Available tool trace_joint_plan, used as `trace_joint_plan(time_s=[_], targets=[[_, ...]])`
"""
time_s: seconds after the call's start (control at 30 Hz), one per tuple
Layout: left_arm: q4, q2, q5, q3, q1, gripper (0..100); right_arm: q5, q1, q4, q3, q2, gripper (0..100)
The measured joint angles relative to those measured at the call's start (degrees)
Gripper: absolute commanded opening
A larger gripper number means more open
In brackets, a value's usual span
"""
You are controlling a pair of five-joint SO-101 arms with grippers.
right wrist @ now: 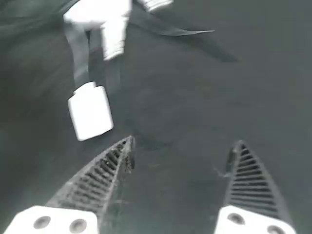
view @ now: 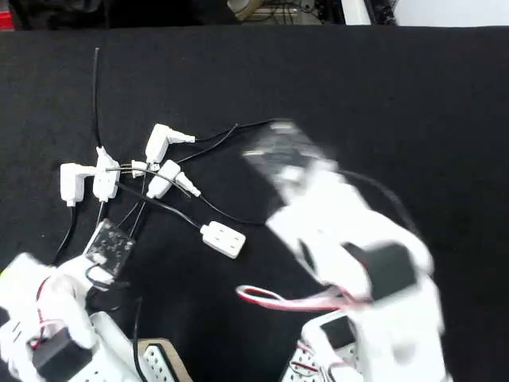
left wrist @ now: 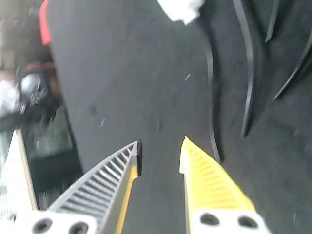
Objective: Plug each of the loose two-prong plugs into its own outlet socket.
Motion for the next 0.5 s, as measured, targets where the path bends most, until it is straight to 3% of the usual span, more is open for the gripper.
trace_joint_plan(time_s=[0.1, 0.23, 0.5], targets=[[-5.10, 0.00, 5.63, 4.13, 7.30, 15, -0.35, 10.99, 2.64, -0.09, -5.71, 3.1], [-13.10, 0.09, 18.02, 8.44, 18.90, 15, 1.49, 22.59, 3.60, 3.52, -4.48, 2.5], [-27.34, 0.18, 32.00, 18.73, 48.97, 15, 3.08, 31.91, -5.45, 17.32, 3.78, 2.2]])
